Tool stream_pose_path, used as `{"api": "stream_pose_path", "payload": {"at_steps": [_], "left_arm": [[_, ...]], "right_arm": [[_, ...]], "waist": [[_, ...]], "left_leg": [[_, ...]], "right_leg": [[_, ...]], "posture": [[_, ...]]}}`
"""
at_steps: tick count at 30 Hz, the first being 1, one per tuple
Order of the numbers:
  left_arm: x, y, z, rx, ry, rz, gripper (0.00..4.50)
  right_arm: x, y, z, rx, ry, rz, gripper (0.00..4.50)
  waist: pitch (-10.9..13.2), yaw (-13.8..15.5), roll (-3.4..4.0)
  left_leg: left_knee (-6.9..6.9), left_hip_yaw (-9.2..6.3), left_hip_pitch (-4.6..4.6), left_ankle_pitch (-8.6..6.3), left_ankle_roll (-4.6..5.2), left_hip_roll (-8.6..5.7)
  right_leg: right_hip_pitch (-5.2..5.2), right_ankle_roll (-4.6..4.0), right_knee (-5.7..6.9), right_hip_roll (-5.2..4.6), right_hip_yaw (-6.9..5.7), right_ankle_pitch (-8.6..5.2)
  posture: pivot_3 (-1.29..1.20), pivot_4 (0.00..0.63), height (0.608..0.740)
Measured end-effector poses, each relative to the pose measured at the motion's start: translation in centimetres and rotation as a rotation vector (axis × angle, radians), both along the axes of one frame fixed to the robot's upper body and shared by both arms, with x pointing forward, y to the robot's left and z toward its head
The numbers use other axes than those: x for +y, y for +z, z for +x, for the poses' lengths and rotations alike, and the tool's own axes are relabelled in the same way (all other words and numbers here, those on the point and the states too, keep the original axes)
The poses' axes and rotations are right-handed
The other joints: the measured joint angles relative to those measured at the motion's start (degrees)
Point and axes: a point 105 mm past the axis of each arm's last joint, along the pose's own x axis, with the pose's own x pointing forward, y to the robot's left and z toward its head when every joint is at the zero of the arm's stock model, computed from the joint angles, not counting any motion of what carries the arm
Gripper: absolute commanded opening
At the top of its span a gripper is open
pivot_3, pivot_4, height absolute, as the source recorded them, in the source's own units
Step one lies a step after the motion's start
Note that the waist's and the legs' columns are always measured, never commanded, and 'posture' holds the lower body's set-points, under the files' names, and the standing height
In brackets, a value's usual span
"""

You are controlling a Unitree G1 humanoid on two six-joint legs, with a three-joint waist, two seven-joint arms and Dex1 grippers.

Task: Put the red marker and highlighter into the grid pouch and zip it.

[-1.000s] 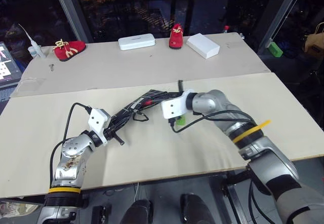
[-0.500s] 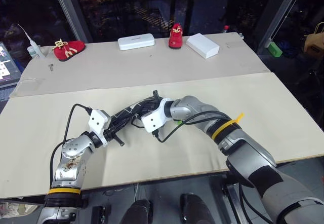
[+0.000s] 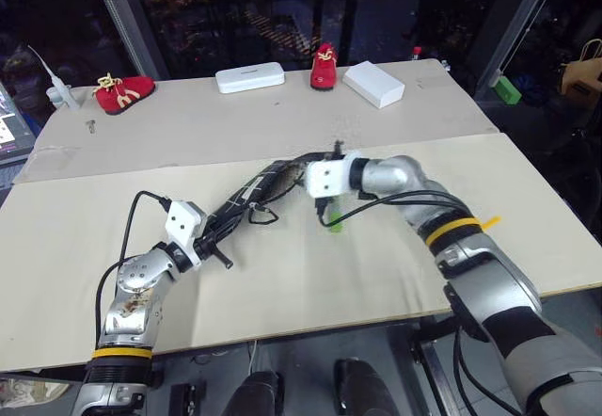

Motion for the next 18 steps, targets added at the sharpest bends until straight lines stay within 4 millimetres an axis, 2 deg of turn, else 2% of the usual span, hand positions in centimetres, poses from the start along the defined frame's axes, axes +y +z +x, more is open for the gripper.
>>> {"api": "stream_pose_path", "payload": {"at_steps": [5, 7, 10, 13, 15, 16, 17, 18], "left_arm": [[0.2, 0.0, 0.0, 0.000, 0.014, -0.004, 0.00], [0.3, -0.2, -0.1, 0.005, 0.020, -0.004, 0.00], [0.5, -0.4, -0.2, 0.012, 0.028, -0.005, 0.00], [0.6, -0.4, -0.2, 0.011, 0.033, -0.006, 0.00], [0.6, -0.4, -0.1, 0.012, 0.034, -0.007, 0.00], [0.6, -0.4, -0.1, 0.013, 0.035, -0.008, 0.00], [0.6, -0.4, -0.1, 0.014, 0.036, -0.008, 0.00], [0.6, -0.4, -0.1, 0.018, 0.038, -0.009, 0.00]], "right_arm": [[-2.8, 0.0, -2.0, 0.260, -0.076, 0.157, 2.09], [-4.1, -0.6, -1.5, 0.353, -0.221, 0.216, 2.09], [-5.1, -2.7, -0.9, 0.492, -0.426, 0.252, 2.09], [-4.3, -5.3, -1.6, 0.589, -0.526, 0.237, 2.83], [-3.5, -6.4, -1.9, 0.627, -0.551, 0.215, 3.51], [-3.2, -6.9, -1.9, 0.631, -0.580, 0.205, 4.01], [-3.1, -7.0, -1.8, 0.632, -0.594, 0.203, 4.22], [-3.1, -7.2, -1.7, 0.634, -0.624, 0.203, 4.22]], "waist": [[0.00, 0.11, 0.00], [0.00, 0.10, 0.00], [0.00, 0.16, -0.01], [0.00, 0.23, -0.01], [0.00, 0.25, 0.00], [0.00, 0.37, 0.00], [0.00, 0.43, 0.00], [0.00, 0.59, 0.00]], "left_leg": [[0.02, 0.04, -0.03, -0.02, 0.01, -0.01], [0.02, 0.07, 0.01, -0.02, 0.00, 0.00], [0.02, 0.07, 0.03, 0.00, -0.02, 0.02], [0.02, 0.08, -0.02, -0.01, -0.02, 0.01], [0.02, 0.11, -0.06, 0.00, -0.02, -0.02], [0.04, 0.12, -0.06, 0.00, -0.02, -0.03], [0.04, 0.12, -0.06, 0.00, -0.02, -0.03], [0.05, 0.11, -0.06, 0.00, -0.02, -0.03]], "right_leg": [[-0.04, 0.00, -0.01, -0.05, 0.05, 0.00], [-0.06, -0.01, 0.07, -0.05, 0.07, 0.01], [-0.06, -0.03, 0.09, -0.04, 0.09, 0.02], [-0.10, -0.03, 0.07, -0.06, 0.09, 0.02], [-0.13, -0.02, 0.06, -0.09, 0.10, 0.02], [-0.12, -0.02, 0.05, -0.09, 0.10, 0.02], [-0.11, -0.02, 0.04, -0.09, 0.10, 0.02], [-0.11, -0.02, 0.04, -0.08, 0.09, 0.02]], "posture": [[0.00, 0.150, 0.740], [0.00, 0.150, 0.740], [0.00, 0.150, 0.740], [0.00, 0.150, 0.740], [0.00, 0.150, 0.740], [0.00, 0.150, 0.740], [0.00, 0.150, 0.740], [0.00, 0.150, 0.740]]}}
